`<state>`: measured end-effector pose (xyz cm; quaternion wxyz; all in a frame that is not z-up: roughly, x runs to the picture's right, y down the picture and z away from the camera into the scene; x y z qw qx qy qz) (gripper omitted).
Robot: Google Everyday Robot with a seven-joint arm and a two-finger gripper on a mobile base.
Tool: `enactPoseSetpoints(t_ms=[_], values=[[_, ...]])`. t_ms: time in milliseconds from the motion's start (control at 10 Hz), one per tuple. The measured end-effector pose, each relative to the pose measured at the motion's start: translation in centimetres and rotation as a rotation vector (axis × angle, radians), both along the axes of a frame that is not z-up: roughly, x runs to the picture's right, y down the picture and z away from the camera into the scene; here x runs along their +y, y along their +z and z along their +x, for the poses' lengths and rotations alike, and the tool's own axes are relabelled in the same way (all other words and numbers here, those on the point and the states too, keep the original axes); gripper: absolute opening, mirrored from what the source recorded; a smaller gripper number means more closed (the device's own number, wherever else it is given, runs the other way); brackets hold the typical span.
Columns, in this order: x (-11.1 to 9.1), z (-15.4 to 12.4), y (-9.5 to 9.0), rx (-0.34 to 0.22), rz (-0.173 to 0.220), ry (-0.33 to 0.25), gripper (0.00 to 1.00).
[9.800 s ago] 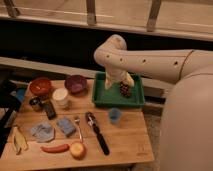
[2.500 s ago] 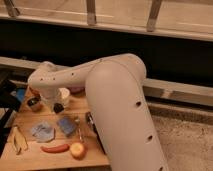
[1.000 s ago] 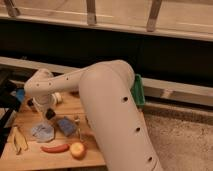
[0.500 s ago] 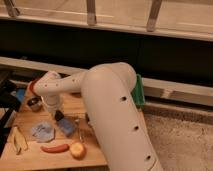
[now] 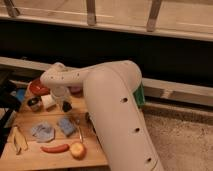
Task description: Wipe table surface with eraser
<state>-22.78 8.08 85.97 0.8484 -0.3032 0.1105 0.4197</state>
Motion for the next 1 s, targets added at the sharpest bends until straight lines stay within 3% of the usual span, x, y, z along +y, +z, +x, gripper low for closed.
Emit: enactPoseSetpoints(t_ms=[300, 600, 800, 1000], values=[[-0.4, -1.0, 0.8, -0.013, -0.003, -0.029, 0.00], [2.0, -0.7, -1.2, -0.011, -0.016, -0.051, 0.00], [2.9, 2.0, -2.2, 0.024, -0.017, -0.046, 0.00], [1.9, 4.2, -2.1, 0.059, -0.008, -0.036, 0.00]])
